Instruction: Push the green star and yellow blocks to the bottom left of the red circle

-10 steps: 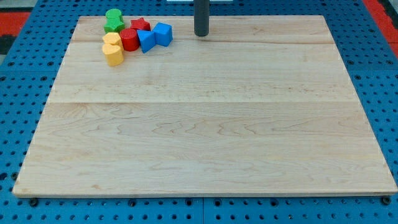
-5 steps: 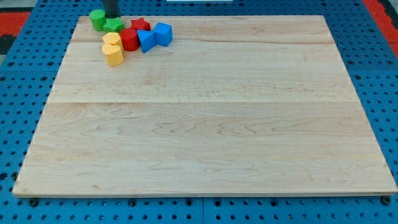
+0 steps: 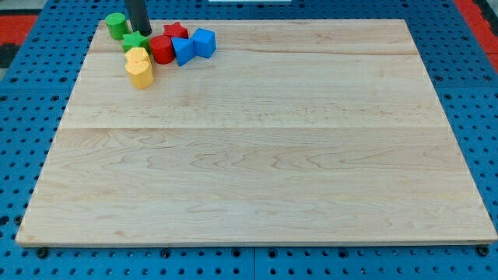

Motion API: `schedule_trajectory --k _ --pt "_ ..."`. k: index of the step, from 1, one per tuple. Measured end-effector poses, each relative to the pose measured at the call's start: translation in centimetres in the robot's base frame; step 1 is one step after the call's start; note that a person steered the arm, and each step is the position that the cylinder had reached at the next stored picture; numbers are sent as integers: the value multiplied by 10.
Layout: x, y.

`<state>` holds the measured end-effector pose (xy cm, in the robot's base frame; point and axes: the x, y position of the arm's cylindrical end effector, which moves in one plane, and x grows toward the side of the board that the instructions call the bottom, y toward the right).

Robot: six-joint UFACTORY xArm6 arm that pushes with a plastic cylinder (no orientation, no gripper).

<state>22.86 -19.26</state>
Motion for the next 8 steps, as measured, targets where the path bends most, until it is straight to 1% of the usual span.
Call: schedule_trajectory --k 3,6,8 --pt "4 -16" --pt "62 -46" --pt "66 -14"
